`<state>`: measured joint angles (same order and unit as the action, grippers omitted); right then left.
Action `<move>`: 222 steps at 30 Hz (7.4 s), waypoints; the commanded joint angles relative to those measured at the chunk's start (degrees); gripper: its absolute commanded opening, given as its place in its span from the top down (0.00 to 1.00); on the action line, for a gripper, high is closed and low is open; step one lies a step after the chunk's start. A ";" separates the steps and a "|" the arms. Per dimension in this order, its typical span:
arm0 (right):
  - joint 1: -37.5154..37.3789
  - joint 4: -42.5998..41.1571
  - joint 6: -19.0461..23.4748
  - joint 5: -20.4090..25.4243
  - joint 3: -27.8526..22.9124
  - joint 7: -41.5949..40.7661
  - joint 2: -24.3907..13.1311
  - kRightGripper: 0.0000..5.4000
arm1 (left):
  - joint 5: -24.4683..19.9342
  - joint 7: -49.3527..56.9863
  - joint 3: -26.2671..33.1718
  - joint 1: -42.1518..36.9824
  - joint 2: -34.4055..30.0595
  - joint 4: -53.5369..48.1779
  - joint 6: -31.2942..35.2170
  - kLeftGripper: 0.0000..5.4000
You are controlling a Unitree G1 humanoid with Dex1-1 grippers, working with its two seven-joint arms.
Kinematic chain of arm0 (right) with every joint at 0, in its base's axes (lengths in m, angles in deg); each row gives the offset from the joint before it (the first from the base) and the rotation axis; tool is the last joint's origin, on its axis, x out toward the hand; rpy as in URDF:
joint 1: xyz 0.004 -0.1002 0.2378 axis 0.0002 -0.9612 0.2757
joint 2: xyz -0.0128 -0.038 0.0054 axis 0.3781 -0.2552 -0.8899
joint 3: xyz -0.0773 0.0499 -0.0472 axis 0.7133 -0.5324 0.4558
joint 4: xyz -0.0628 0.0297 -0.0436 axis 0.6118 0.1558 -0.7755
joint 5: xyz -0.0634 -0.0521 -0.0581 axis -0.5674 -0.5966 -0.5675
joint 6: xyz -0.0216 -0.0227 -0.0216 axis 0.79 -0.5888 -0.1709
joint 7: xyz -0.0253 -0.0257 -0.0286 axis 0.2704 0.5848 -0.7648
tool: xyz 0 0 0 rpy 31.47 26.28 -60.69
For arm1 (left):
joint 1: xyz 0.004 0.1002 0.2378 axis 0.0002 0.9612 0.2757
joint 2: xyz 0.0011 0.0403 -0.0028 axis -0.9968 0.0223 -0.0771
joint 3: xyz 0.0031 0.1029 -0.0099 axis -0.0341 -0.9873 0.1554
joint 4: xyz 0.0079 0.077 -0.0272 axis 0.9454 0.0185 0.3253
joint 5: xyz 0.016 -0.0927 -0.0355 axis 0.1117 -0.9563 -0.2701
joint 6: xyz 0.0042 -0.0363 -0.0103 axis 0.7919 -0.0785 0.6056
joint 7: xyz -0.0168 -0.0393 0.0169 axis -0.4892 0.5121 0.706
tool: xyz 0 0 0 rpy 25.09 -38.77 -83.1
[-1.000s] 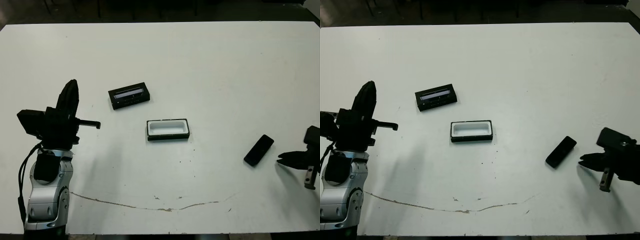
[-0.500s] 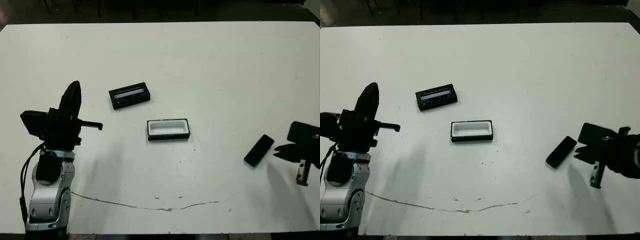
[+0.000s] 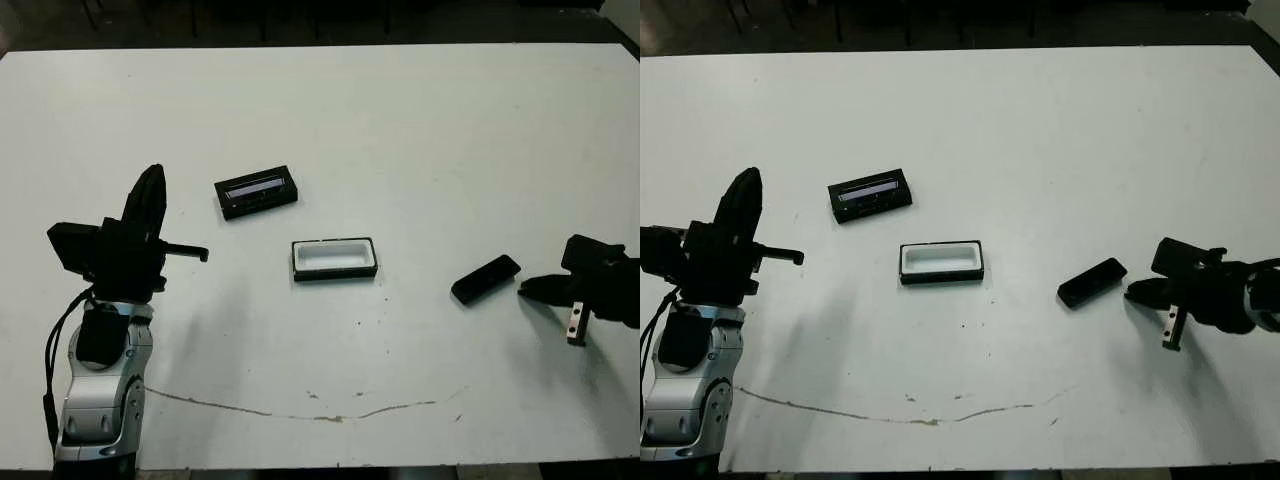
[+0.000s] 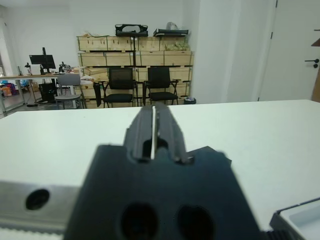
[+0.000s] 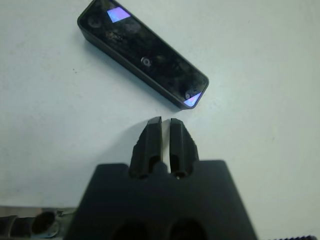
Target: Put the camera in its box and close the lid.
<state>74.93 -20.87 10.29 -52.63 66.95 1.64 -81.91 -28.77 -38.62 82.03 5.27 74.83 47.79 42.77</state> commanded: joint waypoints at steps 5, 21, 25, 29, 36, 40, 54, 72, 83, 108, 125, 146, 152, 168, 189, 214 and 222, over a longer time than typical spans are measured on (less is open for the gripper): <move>-2.71 0.37 0.34 -1.59 2.32 -0.53 1.34 1.00 | 0.21 0.08 0.08 1.18 -0.08 0.60 0.39 1.00; 2.11 -2.76 6.61 -2.05 5.60 -1.21 3.39 1.00 | 0.24 0.12 0.11 0.90 -0.04 1.00 0.12 1.00; 3.84 -2.33 7.05 -2.78 6.56 -0.92 4.36 1.00 | 0.46 0.30 -0.02 1.14 0.02 0.64 0.24 1.00; 5.52 -0.81 7.31 -2.93 7.26 -0.68 5.63 1.00 | 0.38 0.18 0.05 1.22 -0.05 0.76 0.13 1.00; 9.11 3.77 6.77 -4.99 9.62 0.26 8.17 1.00 | 0.27 0.24 0.07 1.44 -0.01 0.39 0.44 1.00; 10.86 4.44 5.51 -6.64 11.01 0.76 9.55 1.00 | 0.72 0.42 -0.01 1.43 -0.02 0.47 0.24 1.00; 15.68 11.10 4.74 -7.76 12.97 1.88 16.85 1.00 | 0.59 0.36 -0.03 1.71 0.32 0.64 0.05 1.00; 4.76 -1.96 9.73 -3.06 -6.69 27.62 25.02 1.00 | 0.66 0.38 0.07 1.92 0.39 0.63 0.05 1.00; -2.25 -25.66 15.46 8.69 -17.86 33.86 30.03 1.00 | 0.18 0.18 0.25 1.96 0.26 0.22 0.71 1.00; -18.00 -46.97 24.92 6.16 -8.29 51.11 39.75 0.57 | -0.36 -0.78 0.94 1.79 -0.22 0.82 0.06 1.00; -13.11 -43.67 31.08 6.80 -8.47 51.24 39.68 0.01 | -1.16 -1.59 1.44 2.08 -0.17 1.72 -0.92 1.00; -15.57 -39.65 32.03 3.02 -3.55 51.32 40.23 0.01 | -1.13 -1.59 1.57 2.70 -0.21 1.15 -0.75 1.00; -17.65 -37.60 30.93 3.16 -3.60 51.58 41.83 0.01 | -1.26 -1.62 1.58 2.75 -0.10 1.17 -0.84 1.00; -20.18 -33.09 25.59 1.62 -4.00 53.80 46.58 0.09 | -1.44 -2.19 1.66 2.99 -0.04 1.17 -0.66 1.00; -17.58 -34.62 26.86 1.12 -4.88 51.44 43.39 0.79 | -1.61 -2.41 1.82 3.20 -0.06 0.91 -0.66 1.00; -1.57 -30.63 28.09 11.12 -16.64 38.03 33.65 0.91 | -0.32 -1.48 1.35 3.71 -0.05 -0.38 0.11 1.00; 17.16 -15.43 36.71 22.30 -14.80 25.52 26.53 0.91 | -0.14 -1.19 1.05 4.06 0.16 -0.39 -0.02 1.00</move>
<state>90.25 -38.58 45.82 -30.94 50.54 29.39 -53.50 -29.27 -40.08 83.13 8.38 75.26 47.05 41.91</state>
